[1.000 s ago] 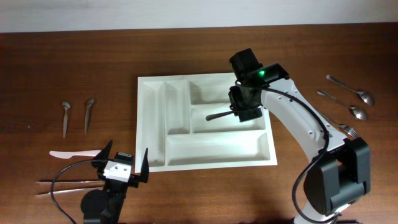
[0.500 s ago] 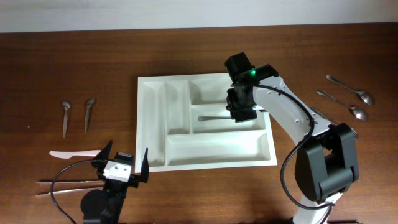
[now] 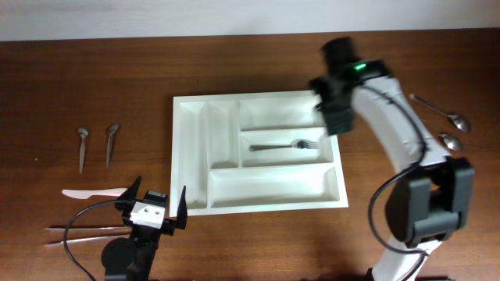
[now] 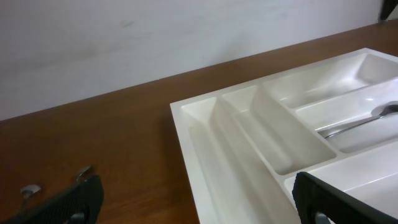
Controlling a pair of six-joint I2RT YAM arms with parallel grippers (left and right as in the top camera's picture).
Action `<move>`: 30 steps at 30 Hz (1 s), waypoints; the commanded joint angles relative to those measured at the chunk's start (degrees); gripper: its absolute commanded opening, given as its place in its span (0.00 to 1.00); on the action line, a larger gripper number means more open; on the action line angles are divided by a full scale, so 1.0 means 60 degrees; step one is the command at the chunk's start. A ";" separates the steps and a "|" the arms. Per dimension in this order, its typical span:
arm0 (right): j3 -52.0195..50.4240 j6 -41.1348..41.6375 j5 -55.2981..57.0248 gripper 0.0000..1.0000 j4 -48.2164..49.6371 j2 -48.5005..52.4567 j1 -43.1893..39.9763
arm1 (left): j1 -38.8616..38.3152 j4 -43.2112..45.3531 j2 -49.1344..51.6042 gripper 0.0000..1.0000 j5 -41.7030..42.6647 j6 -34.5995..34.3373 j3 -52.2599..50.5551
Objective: Pack container
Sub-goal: 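Open the right gripper to drop the fork into the compartment, then move the right gripper back over the remaining fork on the right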
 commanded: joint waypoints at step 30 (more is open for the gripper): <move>-0.0186 0.1512 0.1067 0.99 -0.1759 0.0758 -0.5195 | 0.0040 0.0033 -0.0091 0.99 -0.0066 0.0157 -0.0069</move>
